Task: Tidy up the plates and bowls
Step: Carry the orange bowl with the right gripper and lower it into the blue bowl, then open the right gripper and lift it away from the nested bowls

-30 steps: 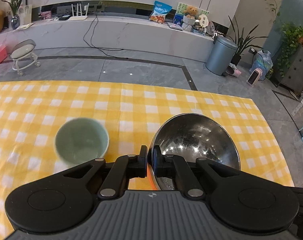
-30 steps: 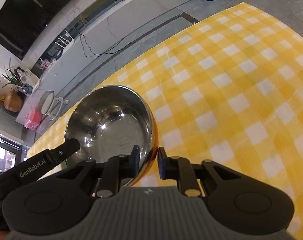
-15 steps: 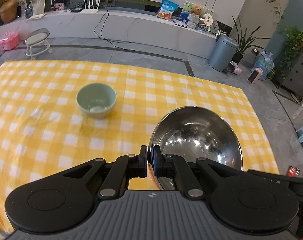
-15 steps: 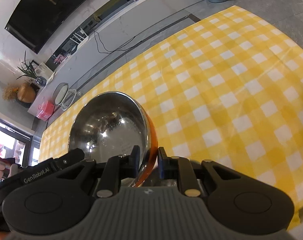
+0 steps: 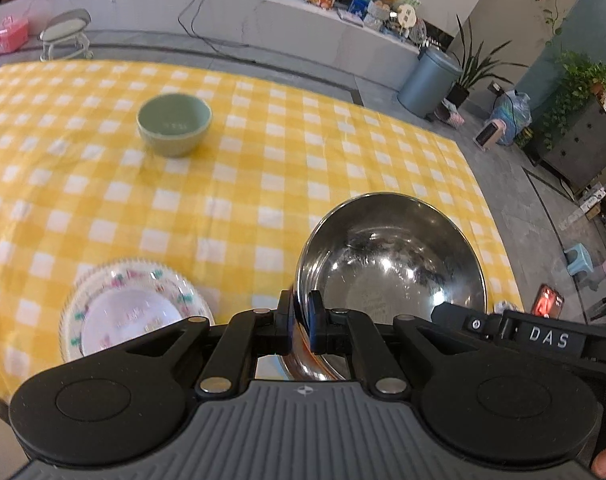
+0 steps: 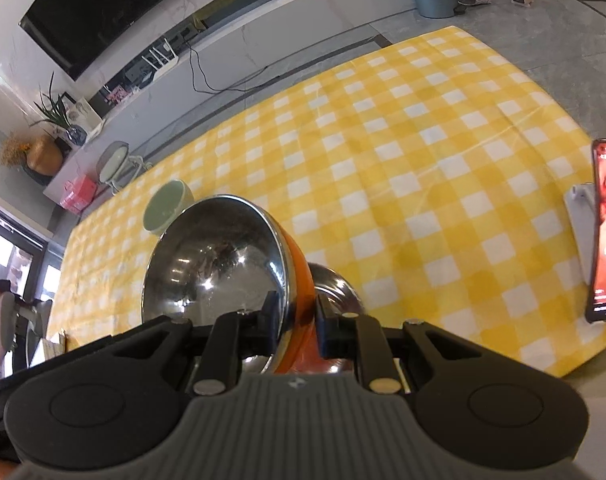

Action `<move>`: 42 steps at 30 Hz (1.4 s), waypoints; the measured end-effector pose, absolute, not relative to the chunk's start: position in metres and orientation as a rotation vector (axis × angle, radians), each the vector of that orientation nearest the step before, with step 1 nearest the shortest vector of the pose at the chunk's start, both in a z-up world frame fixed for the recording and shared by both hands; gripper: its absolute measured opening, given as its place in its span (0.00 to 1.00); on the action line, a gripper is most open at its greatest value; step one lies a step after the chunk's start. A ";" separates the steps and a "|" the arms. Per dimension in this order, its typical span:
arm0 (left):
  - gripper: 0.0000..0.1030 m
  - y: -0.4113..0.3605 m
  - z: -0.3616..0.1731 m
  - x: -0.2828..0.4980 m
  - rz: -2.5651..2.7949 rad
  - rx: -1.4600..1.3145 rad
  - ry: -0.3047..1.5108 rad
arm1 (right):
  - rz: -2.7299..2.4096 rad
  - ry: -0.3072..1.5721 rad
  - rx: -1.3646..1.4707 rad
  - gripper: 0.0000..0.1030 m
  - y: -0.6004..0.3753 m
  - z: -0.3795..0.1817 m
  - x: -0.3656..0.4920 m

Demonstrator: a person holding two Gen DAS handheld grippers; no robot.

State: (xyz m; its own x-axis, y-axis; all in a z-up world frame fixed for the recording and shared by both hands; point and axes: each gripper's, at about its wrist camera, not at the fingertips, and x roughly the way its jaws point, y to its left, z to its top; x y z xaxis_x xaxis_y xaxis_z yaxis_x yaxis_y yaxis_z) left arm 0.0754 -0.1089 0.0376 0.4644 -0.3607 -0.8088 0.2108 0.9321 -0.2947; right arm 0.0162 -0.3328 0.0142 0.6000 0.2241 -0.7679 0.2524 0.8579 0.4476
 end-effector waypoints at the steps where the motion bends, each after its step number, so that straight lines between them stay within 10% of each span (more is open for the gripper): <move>1: 0.07 -0.110 0.035 0.074 -0.355 -0.159 1.039 | -0.019 0.950 0.559 0.16 -0.334 0.013 0.016; 42: 0.15 -0.117 0.011 0.078 -0.347 -0.117 1.169 | -0.059 1.086 0.428 0.18 -0.323 -0.022 0.037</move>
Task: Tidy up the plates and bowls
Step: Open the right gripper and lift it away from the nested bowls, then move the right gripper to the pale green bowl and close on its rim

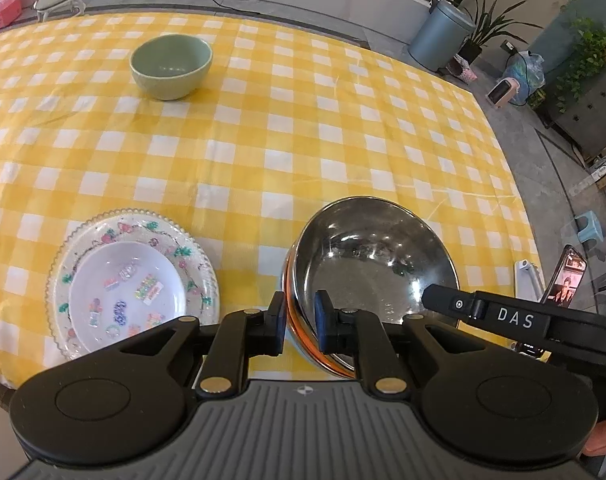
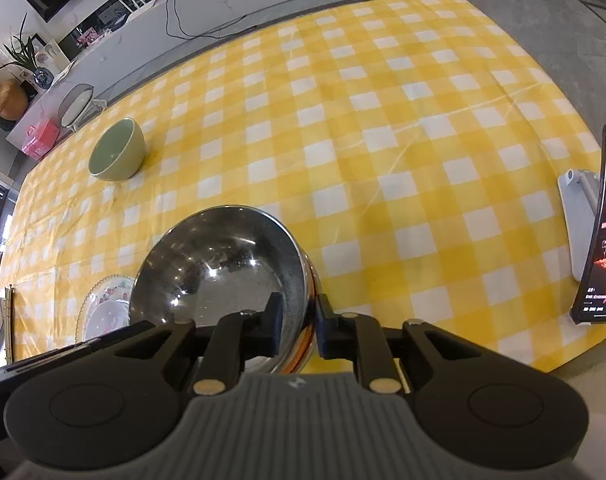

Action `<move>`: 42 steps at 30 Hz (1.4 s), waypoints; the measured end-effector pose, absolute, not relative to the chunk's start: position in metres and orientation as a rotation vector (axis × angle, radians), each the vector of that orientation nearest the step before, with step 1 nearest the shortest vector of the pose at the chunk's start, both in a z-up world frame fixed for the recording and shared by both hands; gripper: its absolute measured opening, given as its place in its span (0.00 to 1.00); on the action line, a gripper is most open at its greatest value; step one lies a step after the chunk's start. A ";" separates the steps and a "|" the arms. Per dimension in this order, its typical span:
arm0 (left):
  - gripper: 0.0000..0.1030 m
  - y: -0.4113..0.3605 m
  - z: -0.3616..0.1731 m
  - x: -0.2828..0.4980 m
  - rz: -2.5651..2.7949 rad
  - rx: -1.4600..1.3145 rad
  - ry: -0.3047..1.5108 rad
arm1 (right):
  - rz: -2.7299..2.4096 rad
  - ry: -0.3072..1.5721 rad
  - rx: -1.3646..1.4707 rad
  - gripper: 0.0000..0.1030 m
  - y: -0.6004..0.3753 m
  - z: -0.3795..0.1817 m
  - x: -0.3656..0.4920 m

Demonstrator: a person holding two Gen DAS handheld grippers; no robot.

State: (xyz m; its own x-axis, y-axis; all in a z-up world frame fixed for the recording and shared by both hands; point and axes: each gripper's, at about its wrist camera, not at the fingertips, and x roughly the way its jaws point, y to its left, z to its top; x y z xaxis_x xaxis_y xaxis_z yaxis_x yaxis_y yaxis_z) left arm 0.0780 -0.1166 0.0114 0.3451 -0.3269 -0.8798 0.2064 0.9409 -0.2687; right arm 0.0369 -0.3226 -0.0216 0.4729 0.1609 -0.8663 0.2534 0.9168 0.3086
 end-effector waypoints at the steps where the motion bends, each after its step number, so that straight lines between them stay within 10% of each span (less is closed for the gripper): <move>1: 0.15 -0.116 0.012 0.078 -0.350 -0.118 1.168 | -0.059 1.078 0.421 0.24 -0.322 -0.020 0.036; 18: 0.46 -0.073 0.040 0.104 -0.345 -0.105 1.042 | -0.056 0.941 0.344 0.47 -0.295 0.008 0.063; 42: 0.55 0.005 0.029 0.215 -0.271 -0.181 0.851 | 0.048 0.928 0.388 0.49 -0.216 -0.019 0.204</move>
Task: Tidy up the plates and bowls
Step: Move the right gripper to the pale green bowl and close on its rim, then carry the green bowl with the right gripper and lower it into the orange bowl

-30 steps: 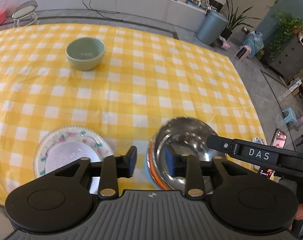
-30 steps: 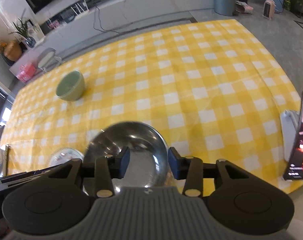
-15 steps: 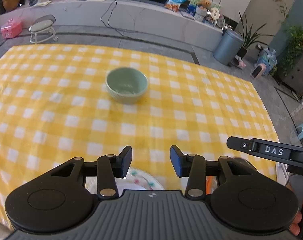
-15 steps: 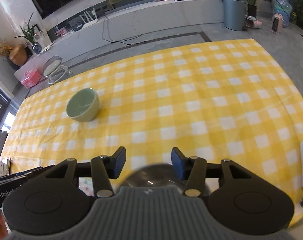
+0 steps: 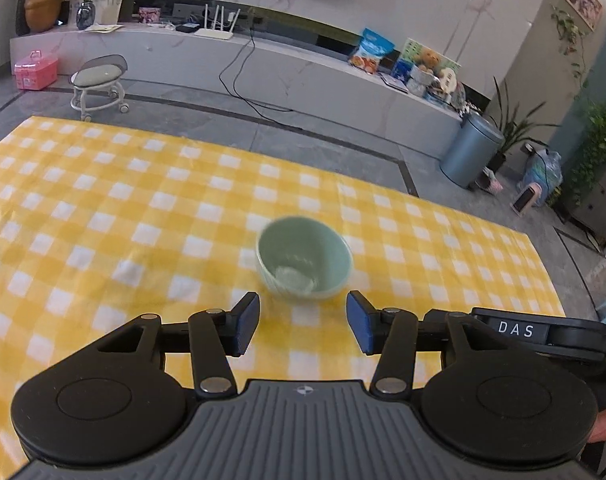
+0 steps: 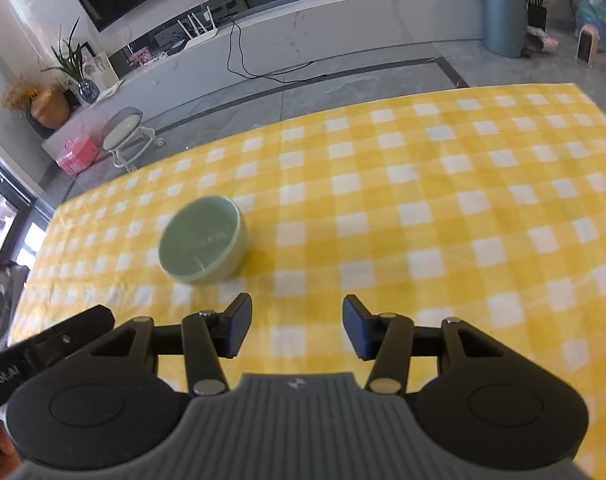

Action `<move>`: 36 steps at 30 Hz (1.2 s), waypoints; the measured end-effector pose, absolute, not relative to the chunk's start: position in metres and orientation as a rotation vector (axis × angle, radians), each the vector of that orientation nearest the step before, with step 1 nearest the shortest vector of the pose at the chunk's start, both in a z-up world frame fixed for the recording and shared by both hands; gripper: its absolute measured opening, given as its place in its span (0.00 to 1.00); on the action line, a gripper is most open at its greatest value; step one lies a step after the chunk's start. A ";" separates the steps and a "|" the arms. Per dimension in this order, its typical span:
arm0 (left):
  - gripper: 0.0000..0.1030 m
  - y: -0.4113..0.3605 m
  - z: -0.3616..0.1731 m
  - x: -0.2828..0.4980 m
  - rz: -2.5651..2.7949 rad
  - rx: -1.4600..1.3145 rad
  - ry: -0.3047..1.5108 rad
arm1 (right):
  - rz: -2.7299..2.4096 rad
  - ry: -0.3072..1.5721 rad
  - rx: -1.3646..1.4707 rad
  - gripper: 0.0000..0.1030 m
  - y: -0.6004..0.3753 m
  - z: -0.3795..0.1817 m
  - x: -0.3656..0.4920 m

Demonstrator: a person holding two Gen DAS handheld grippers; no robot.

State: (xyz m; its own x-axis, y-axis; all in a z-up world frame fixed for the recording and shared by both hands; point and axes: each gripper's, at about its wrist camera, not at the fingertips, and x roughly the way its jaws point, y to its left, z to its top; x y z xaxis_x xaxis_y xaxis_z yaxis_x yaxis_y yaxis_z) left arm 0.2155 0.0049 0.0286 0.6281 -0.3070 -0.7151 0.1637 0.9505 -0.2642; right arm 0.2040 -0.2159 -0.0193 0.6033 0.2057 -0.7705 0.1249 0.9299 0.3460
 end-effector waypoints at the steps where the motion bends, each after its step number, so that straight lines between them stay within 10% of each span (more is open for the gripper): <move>1: 0.55 0.005 0.027 0.222 -0.273 -0.188 0.851 | 0.051 0.930 0.399 0.48 -0.214 -0.021 0.212; 17: 0.53 0.004 -0.027 0.296 -0.203 -0.209 0.957 | 0.017 1.001 0.497 0.38 -0.171 -0.070 0.288; 30: 0.14 -0.007 -0.052 0.316 -0.193 -0.193 1.039 | 0.059 1.040 0.490 0.14 -0.158 -0.091 0.313; 36: 0.13 -0.010 -0.051 0.318 -0.183 -0.186 1.041 | 0.067 1.048 0.476 0.12 -0.157 -0.095 0.318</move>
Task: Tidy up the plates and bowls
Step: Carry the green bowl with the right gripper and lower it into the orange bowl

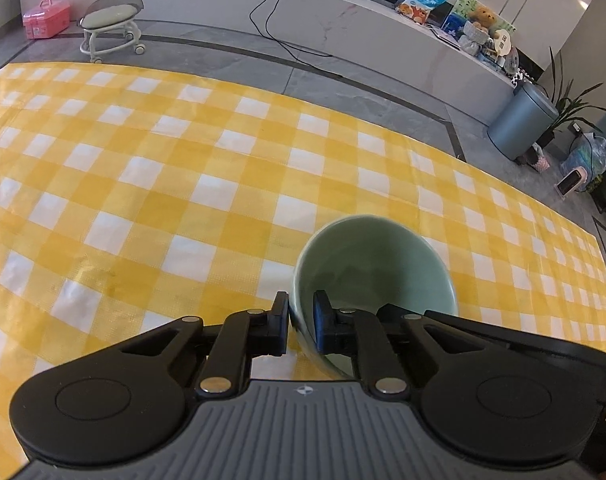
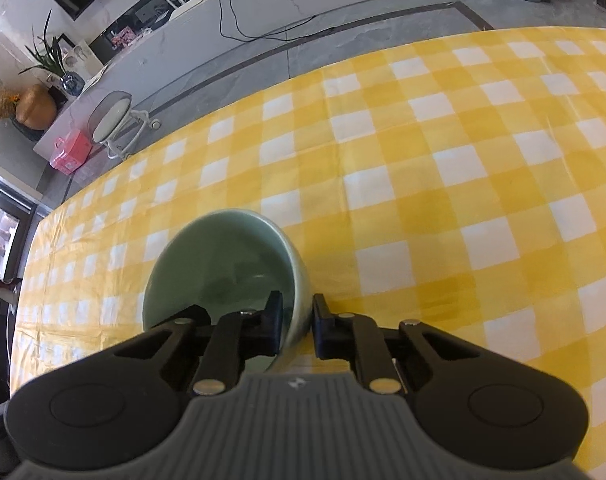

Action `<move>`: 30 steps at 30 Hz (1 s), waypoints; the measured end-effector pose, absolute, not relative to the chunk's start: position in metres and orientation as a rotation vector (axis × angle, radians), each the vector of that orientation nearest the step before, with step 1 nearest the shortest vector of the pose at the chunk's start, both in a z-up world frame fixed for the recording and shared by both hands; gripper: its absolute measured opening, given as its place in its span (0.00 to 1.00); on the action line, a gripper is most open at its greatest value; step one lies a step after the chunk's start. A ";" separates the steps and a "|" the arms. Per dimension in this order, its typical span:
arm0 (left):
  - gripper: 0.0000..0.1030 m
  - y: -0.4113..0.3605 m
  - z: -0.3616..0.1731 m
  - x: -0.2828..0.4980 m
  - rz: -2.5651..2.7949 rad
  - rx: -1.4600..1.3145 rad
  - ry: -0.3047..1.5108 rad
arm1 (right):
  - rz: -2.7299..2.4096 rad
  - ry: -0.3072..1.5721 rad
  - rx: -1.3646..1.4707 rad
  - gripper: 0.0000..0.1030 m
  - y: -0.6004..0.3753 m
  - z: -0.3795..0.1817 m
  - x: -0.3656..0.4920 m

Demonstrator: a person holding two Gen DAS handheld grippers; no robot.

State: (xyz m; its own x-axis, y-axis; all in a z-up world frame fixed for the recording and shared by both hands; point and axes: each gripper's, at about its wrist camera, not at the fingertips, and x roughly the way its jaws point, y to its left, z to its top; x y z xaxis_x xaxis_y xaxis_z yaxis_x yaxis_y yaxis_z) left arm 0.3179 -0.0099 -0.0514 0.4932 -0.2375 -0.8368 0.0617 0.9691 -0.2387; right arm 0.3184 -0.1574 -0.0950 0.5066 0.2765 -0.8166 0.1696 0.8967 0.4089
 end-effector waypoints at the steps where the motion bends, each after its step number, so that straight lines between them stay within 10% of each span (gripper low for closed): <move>1: 0.12 -0.010 -0.051 0.317 -0.182 -0.188 1.041 | 0.070 1.048 0.475 0.12 -0.158 -0.095 0.319; 30: 0.08 -0.017 0.047 0.188 -0.215 -0.190 0.977 | 0.125 1.020 0.634 0.10 -0.195 -0.017 0.174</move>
State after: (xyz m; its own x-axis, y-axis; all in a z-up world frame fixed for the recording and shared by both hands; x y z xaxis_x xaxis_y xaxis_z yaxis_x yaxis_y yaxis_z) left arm 0.1875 -0.0172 0.0469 0.5413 -0.2653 -0.7979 0.0947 0.9621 -0.2556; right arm 0.1743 -0.1950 -0.0172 0.5335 0.3823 -0.7544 0.1894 0.8153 0.5471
